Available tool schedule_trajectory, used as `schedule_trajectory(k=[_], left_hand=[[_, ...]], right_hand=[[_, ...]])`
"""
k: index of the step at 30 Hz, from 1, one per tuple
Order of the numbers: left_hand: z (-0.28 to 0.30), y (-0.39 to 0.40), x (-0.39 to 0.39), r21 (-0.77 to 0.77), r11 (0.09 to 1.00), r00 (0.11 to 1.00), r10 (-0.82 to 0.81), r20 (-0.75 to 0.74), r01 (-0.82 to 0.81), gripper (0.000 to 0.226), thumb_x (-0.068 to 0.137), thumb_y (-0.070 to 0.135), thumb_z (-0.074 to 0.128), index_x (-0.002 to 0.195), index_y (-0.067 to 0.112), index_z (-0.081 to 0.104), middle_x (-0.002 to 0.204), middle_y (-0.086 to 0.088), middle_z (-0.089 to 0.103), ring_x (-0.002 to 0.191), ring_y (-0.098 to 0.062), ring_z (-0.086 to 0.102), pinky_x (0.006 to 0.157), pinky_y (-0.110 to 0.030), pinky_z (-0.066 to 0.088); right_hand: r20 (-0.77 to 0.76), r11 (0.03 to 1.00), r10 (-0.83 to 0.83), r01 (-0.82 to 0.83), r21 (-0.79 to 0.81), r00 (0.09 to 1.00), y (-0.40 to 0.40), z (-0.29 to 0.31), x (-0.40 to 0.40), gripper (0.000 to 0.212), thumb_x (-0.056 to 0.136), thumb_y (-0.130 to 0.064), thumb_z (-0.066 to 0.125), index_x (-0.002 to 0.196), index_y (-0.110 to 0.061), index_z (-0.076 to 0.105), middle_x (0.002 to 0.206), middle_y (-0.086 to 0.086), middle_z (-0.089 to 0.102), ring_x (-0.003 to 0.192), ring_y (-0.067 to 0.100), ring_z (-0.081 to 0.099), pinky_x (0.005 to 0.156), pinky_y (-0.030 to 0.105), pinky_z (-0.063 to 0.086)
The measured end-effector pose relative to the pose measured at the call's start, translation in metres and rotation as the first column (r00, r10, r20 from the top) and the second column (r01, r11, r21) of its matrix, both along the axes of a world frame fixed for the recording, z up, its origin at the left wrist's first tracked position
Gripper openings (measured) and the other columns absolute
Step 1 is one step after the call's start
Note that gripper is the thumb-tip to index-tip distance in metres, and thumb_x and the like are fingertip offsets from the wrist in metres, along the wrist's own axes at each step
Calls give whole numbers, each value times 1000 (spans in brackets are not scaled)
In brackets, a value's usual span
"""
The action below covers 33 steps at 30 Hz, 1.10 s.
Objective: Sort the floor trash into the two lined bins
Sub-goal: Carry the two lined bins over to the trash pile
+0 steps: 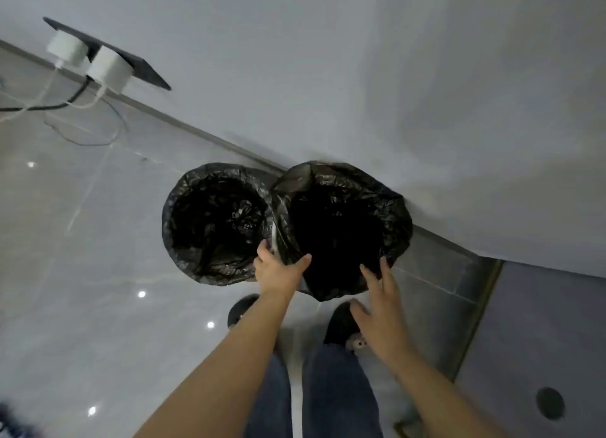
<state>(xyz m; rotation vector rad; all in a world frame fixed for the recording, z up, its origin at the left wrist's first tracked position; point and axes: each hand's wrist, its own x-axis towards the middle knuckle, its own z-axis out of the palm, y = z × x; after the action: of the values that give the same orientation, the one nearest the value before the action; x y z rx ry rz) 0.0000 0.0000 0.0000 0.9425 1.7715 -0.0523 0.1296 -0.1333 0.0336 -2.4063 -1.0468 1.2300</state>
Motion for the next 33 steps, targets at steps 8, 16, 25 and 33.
schedule_trajectory(k=[8,16,25,33], left_hand=[[-74,-32,-11,262,963,997,56,55,-69,38,94,23,57,131,16,50,118,-6,60,109,-24,58,93,-44,50],[-76,-66,-61,166,982,992,71,107,-88,32,99,29,50,124,14,61,115,-6,65,111,-22,60,98,-37,47],[-24,-78,-55,779,487,886,-424,-185,395,45,85,1,62,129,10,55,140,-9,43,131,-22,40,112,-35,32],[-77,-28,-20,451,158,386,-790,-476,879,97,72,44,75,151,16,26,160,-8,19,147,-25,17,117,-52,15]], right_hand=[[-50,786,-602,603,135,797,1,-98,41,78,86,-30,67,147,-27,18,146,7,37,129,29,46,108,46,40],[-156,760,-645,650,-20,748,-40,-90,-9,40,98,-13,48,137,-8,38,120,5,55,76,20,62,48,17,52],[327,965,-89,-1,264,941,-25,-40,-1,67,89,-11,56,149,-6,25,156,9,18,145,22,18,118,39,22],[385,817,518,-575,41,764,52,-96,51,70,95,-25,50,153,-16,13,160,5,10,148,21,7,121,42,9]])
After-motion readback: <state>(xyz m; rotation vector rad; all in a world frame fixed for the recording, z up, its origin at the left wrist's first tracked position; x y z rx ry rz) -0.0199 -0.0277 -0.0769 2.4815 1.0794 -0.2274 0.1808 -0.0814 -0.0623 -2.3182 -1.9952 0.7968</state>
